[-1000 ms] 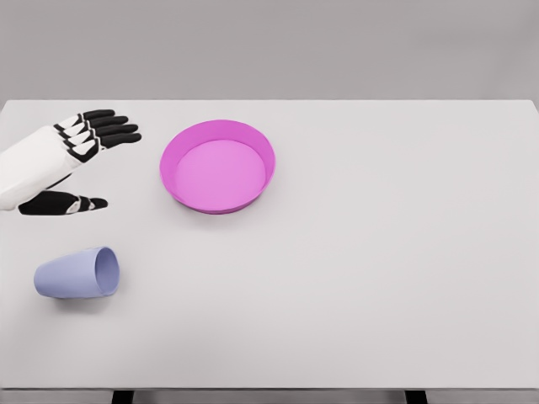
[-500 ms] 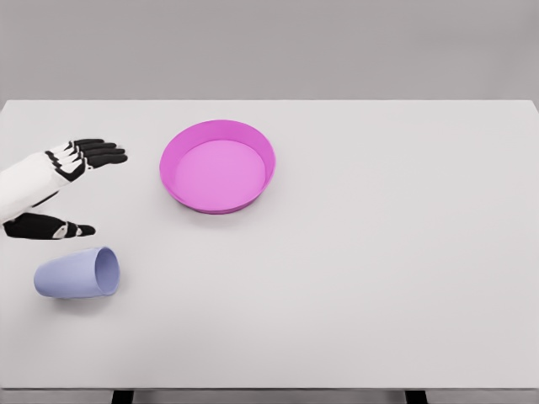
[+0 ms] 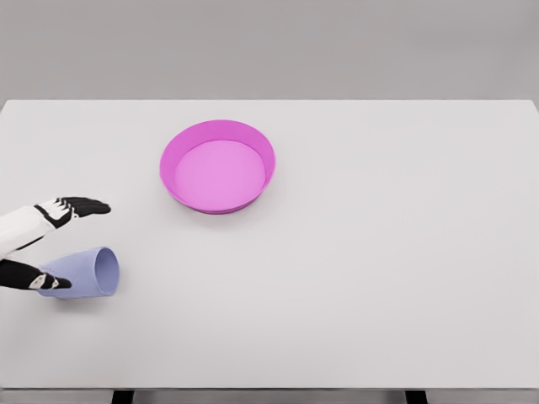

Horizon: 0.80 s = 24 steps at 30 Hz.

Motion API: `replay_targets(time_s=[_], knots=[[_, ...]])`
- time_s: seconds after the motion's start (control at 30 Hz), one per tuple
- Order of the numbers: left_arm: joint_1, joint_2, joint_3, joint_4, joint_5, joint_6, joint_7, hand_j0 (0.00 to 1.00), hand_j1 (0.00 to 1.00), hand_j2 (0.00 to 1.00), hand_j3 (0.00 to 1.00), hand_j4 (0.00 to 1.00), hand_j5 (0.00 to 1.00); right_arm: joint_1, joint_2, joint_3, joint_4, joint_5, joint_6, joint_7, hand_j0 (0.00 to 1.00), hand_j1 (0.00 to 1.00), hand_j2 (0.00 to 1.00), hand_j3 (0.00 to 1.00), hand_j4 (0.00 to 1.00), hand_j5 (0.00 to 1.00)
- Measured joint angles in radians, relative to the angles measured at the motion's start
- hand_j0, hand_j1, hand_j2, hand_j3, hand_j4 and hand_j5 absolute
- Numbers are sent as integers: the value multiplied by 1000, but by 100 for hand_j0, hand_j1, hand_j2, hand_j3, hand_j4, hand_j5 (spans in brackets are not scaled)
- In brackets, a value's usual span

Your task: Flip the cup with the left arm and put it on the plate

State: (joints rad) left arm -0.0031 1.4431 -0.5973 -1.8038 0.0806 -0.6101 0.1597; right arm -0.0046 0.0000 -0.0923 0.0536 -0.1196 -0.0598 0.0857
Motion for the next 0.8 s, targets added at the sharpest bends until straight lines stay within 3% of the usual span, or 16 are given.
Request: replay_targets(time_s=[0.27,0.8], knots=[[60,19,-9,-1,54,0,1,100,100,100,100,100,100,0,0,0,0,0,0,0,100,100,100,100,100,100],[61,-96,-36,-1,67,0,1,100,100,100,100,100,100,0,0,0,0,0,0,0,100,100,100,100,100,100]])
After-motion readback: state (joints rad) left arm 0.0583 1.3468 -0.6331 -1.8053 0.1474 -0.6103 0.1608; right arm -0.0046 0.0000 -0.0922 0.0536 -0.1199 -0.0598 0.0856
